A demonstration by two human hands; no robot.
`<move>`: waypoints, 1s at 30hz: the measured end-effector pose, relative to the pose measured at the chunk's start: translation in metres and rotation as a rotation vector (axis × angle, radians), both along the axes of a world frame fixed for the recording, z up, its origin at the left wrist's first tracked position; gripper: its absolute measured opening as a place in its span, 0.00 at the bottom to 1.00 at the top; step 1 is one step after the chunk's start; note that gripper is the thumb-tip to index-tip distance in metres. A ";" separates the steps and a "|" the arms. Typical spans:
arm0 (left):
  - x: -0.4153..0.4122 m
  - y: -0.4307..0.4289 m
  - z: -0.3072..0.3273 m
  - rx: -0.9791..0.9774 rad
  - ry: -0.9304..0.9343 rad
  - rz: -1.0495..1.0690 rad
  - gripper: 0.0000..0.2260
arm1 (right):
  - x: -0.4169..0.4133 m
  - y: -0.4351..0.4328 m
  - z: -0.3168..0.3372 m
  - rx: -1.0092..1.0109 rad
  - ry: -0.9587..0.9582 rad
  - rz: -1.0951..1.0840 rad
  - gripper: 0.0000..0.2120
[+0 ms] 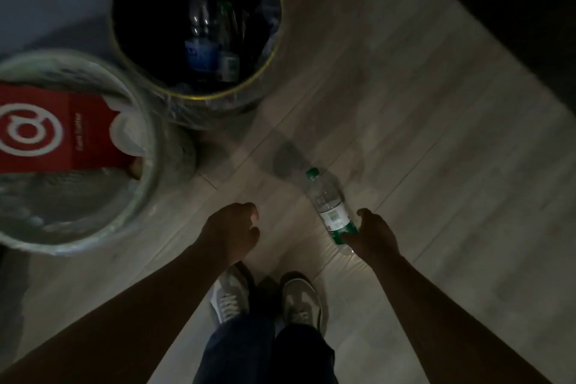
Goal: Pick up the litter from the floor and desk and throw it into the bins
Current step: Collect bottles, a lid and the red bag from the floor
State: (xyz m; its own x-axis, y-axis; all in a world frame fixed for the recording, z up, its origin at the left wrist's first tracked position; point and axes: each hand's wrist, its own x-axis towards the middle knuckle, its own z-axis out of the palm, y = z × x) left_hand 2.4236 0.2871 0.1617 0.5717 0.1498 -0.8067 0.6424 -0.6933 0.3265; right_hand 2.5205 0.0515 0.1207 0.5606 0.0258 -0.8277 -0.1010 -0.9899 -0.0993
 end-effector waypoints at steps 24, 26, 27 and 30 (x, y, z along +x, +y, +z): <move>0.020 0.019 0.074 0.018 -0.081 0.068 0.12 | 0.018 0.046 0.085 0.124 -0.200 -0.224 0.29; 0.029 0.029 0.106 0.030 -0.106 0.080 0.12 | 0.033 0.061 0.127 0.158 -0.228 -0.214 0.29; 0.033 0.035 0.122 0.039 -0.118 0.091 0.12 | 0.041 0.070 0.148 0.176 -0.248 -0.197 0.28; 0.040 0.056 0.164 0.076 -0.188 0.125 0.11 | 0.065 0.103 0.207 0.227 -0.314 -0.145 0.25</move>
State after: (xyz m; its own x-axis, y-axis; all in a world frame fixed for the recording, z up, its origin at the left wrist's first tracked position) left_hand 2.4638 0.3433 0.3260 0.6836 0.2851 -0.6718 0.6580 -0.6389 0.3984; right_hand 2.5855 0.1548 0.3273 0.7961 0.0906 -0.5983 -0.1675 -0.9171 -0.3618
